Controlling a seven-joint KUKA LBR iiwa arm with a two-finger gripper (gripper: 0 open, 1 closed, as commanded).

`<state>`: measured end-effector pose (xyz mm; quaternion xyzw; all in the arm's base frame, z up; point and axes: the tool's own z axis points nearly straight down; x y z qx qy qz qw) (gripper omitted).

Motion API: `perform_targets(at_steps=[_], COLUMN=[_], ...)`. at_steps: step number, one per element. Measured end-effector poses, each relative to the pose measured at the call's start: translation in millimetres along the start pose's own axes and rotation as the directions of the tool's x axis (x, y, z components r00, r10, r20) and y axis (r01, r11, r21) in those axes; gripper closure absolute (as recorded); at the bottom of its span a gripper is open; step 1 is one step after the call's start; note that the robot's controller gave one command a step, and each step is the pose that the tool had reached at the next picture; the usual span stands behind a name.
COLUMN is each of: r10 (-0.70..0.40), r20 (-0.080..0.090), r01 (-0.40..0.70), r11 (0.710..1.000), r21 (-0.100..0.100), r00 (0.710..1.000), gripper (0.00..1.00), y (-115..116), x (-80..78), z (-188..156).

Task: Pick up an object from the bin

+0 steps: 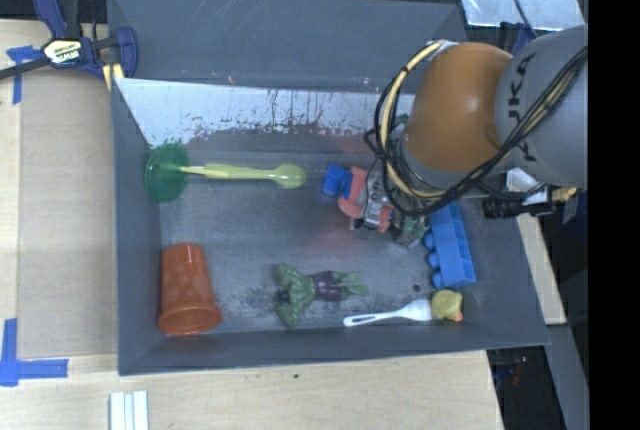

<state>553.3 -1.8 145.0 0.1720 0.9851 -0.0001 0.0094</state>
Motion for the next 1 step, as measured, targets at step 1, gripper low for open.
perform_targets(at_steps=[1], r10=[0.0], r20=[0.0], r01=[0.0], r11=[1.0], r21=[0.0], r00=[1.0], gripper=[1.0], y=[4.6], x=[-11.4], z=[-60.7])
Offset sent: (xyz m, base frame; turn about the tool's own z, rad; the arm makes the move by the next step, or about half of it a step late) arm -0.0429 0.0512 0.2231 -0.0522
